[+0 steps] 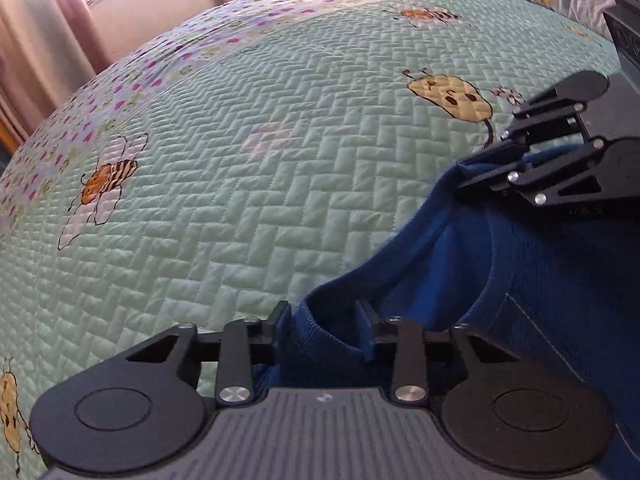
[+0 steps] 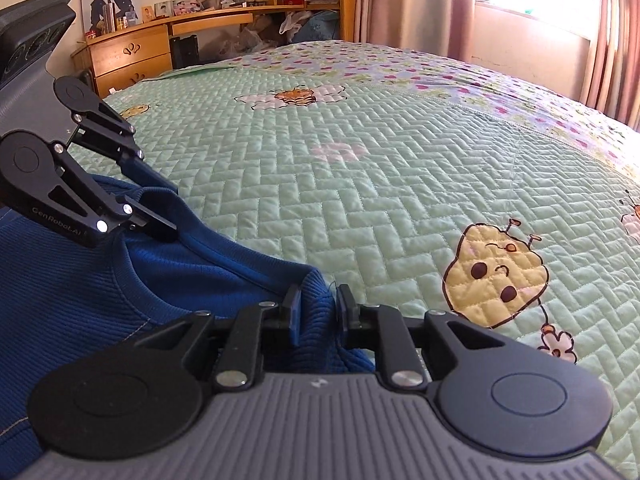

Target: Fold clothes

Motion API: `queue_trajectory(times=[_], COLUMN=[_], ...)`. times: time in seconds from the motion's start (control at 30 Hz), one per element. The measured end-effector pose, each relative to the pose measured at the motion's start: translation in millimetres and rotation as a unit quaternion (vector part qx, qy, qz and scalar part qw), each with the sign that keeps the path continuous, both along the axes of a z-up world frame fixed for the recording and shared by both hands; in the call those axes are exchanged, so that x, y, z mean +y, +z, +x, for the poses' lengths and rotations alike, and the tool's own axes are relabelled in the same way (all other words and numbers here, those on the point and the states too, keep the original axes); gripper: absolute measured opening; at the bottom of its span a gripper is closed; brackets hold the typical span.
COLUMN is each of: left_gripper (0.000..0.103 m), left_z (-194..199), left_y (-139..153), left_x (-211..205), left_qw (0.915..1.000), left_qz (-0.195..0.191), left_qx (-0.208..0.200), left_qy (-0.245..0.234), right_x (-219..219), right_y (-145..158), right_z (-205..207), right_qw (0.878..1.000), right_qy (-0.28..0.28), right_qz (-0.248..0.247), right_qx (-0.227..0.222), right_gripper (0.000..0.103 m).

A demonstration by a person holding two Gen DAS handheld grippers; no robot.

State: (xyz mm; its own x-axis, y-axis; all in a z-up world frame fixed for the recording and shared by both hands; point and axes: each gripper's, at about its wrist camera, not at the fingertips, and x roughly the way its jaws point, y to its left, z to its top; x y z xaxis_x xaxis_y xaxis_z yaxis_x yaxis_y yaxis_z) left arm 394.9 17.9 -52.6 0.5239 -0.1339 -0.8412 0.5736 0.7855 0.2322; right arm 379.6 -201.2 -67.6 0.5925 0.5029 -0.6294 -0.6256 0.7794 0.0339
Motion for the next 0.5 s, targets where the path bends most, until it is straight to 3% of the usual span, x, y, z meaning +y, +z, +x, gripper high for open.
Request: queue_trajectory(times=[0.07, 0.13, 0.23, 0.4, 0.5], left_gripper=[0.011, 0.009, 0.008, 0.01, 0.02], left_z=[-5, -8, -10, -7, -4], left_y=[0, 2, 4, -7, -11], left_x=[-3, 0, 1, -4, 1], left_qw=[0.9998, 0.9992, 0.9966, 0.9935, 0.9921], left_qz=[0.019, 0.024, 0.025, 0.034, 0.028], left_qx=[-0.008, -0.031, -0.072, -0.096, -0.101], left_qy=[-0.006, 0.004, 0.03, 0.051, 0.068], right_x=[1, 2, 7, 13, 3], right_y=[0, 1, 2, -1, -2], right_z=[0, -1, -6, -11, -3], right_qw=[1.0, 1.0, 0.999, 0.997, 0.998], right_qy=[-0.001, -0.003, -0.022, -0.042, -0.061], right_qz=[-0.002, -0.006, -0.029, -0.048, -0.021], right_qx=[-0.002, -0.007, -0.029, -0.049, -0.028], right_gripper=[0.021, 0.022, 0.035, 0.041, 0.052])
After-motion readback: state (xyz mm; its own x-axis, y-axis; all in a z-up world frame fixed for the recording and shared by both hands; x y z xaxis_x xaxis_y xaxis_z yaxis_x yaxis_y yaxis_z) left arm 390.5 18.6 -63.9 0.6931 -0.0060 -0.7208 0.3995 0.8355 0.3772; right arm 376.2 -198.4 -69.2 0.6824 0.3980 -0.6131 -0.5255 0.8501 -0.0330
